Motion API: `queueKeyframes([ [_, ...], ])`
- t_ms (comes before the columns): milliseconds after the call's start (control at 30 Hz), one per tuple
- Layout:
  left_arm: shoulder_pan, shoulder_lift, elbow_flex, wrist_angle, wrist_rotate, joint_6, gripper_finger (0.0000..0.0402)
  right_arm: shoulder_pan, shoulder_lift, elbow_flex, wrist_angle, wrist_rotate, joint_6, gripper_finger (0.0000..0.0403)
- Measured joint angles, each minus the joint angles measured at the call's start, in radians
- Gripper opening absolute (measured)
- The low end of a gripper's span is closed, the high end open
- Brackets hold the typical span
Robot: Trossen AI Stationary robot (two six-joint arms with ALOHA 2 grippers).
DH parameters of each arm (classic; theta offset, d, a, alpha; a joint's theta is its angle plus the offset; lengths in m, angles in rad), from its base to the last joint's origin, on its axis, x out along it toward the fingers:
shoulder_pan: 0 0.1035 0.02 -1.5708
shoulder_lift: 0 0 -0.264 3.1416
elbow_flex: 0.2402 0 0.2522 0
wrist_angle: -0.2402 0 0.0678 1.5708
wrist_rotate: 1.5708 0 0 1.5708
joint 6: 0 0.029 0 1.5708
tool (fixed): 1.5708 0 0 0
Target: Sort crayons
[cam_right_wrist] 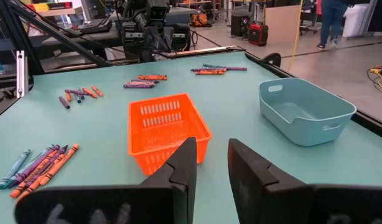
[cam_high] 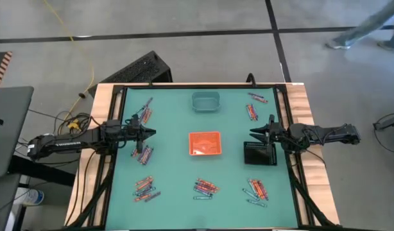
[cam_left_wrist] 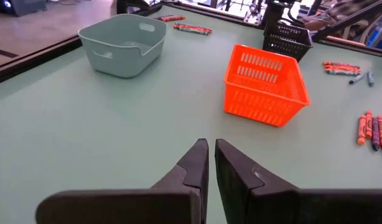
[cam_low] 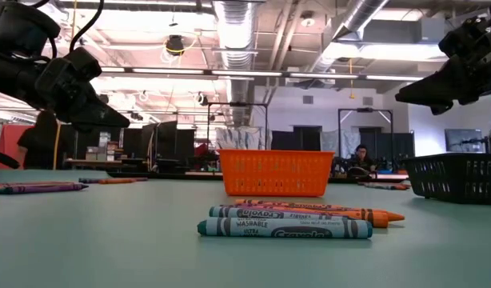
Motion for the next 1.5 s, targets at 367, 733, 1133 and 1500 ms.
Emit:
queueKeyframes([
  [367,0.0,0.0,-0.001,0.058,-0.044,0.036,0.0017,0.0,0.0,0.0,0.0,0.0,0.0,0.0092],
  [733,0.0,0.003,-0.001,0.024,-0.123,0.108,0.0017,0.0,0.0,0.0,0.0,0.0,-0.004,0.0092],
  [1133,0.0,0.004,-0.001,0.023,-0.123,0.105,0.0017,-0.007,0.0,-0.003,0.211,0.019,-0.289,0.0092],
  [1500,0.0,0.004,0.0,0.021,-0.123,0.105,0.0017,-0.007,0.027,-0.001,0.585,0.012,-0.419,0.0092],
])
